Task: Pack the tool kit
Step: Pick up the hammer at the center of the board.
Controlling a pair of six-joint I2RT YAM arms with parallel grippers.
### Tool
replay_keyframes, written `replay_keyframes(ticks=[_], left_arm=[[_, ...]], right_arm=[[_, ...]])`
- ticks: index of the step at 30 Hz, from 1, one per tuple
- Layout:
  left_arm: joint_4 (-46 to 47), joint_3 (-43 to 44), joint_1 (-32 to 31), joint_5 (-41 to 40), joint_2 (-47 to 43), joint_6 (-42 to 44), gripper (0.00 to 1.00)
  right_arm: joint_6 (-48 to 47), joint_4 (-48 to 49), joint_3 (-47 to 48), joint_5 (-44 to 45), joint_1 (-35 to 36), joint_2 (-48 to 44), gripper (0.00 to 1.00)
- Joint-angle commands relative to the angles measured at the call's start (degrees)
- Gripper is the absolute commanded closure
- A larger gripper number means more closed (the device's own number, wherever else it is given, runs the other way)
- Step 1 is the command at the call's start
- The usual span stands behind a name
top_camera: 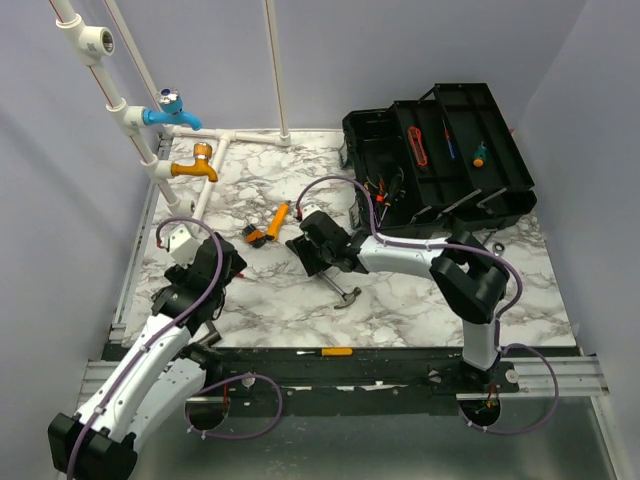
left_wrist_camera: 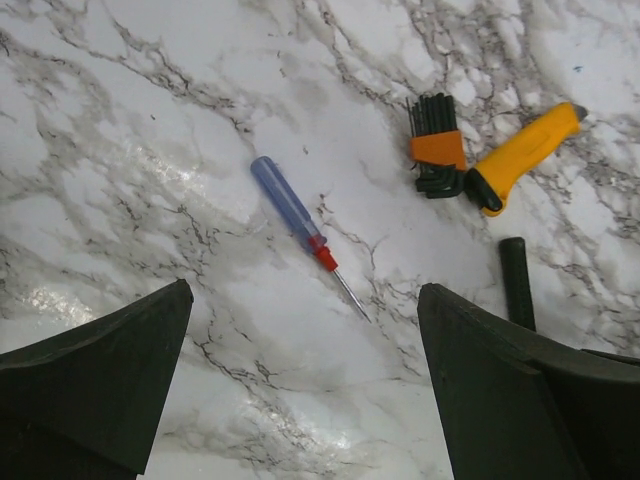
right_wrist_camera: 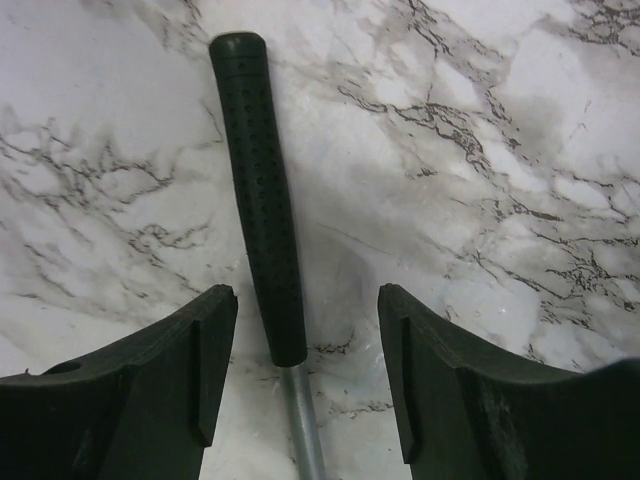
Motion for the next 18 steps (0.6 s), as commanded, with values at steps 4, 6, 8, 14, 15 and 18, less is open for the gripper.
replay_keyframes(ticks=[4, 6, 8, 14, 15, 18], left_arm=[[-1.4, 2.4, 1.1, 2.4, 5.4, -2.1, 0.03], [-0.2, 1.9, 1.1, 3.2, 5.4, -1.8, 0.03], [1.0, 1.4, 1.2, 4.1, 5.3, -1.3, 0.03], [4.2, 1.5, 1.2, 8.1, 6.6, 1.3, 0.03], [4.8, 1.8, 1.2, 9.2, 7.0, 2.1, 0.03], [8.2, 2.1, 1.2, 15.0, 8.4, 6.1, 0.02]], right_arm=[[-1.8, -4.5, 2.6, 6.3, 1.4, 4.9, 0.4], [-2.0, -4.8, 2.7, 7.1, 1.8, 6.1, 0.44], [-2.3, -5.1, 2.9, 7.2, 2.2, 7.0, 0.49], [-2.2, -1.5, 0.3, 7.1, 3.5, 6.0, 0.99], [-1.6, 0.5, -1.3, 6.8, 3.5, 4.6, 0.99], [-1.0, 8.2, -7.7, 6.0, 3.5, -1.2, 0.99]])
